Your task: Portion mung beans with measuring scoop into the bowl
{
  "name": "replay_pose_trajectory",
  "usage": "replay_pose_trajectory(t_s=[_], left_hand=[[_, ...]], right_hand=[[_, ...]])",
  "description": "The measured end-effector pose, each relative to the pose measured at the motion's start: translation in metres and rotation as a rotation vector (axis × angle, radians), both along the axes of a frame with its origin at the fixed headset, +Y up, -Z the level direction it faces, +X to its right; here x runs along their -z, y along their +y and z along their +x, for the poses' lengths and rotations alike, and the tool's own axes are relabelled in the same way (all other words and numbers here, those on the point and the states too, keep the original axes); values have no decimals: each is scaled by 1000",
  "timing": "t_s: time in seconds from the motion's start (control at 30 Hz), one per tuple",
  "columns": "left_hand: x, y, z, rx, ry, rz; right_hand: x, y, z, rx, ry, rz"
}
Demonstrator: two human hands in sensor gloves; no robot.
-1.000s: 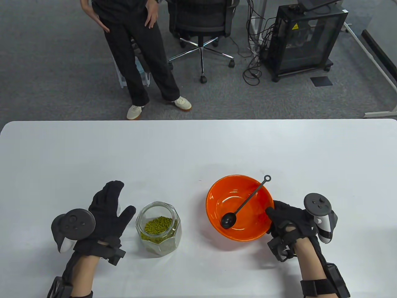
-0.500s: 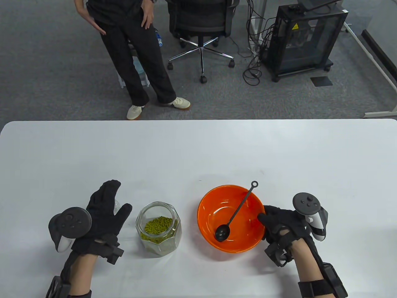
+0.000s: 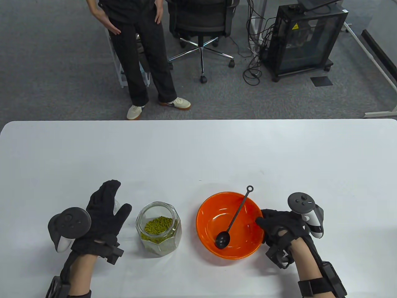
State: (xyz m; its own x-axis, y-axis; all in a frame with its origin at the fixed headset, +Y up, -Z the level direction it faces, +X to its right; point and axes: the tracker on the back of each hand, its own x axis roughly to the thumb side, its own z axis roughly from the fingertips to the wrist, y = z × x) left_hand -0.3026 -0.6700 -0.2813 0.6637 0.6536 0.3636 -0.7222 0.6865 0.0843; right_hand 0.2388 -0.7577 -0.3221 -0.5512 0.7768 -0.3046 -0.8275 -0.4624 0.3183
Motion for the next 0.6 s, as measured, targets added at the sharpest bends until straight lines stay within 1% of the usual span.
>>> replay_pose_trajectory(t_s=[0.13,0.23,0.4,0.47,0.53,0.6], left_hand=[[0,-1,1,3,-2,-4],[0,-1,2,5,-4,-6],[1,-2,2,5,-7,-10],[1,-3,3,8,-9,-18],[2,-4,3,11,-11,-23],[2,-5,5,16,-16,-25]], right_hand=[[-1,0,0,-8,5,-10],[-1,1,4,-27,21,-52],[-1,19,17,-104,-97,15],[4,27,17,-96,-119,36],[10,31,15,-118,-112,27],[20,36,9,-190,-93,19]])
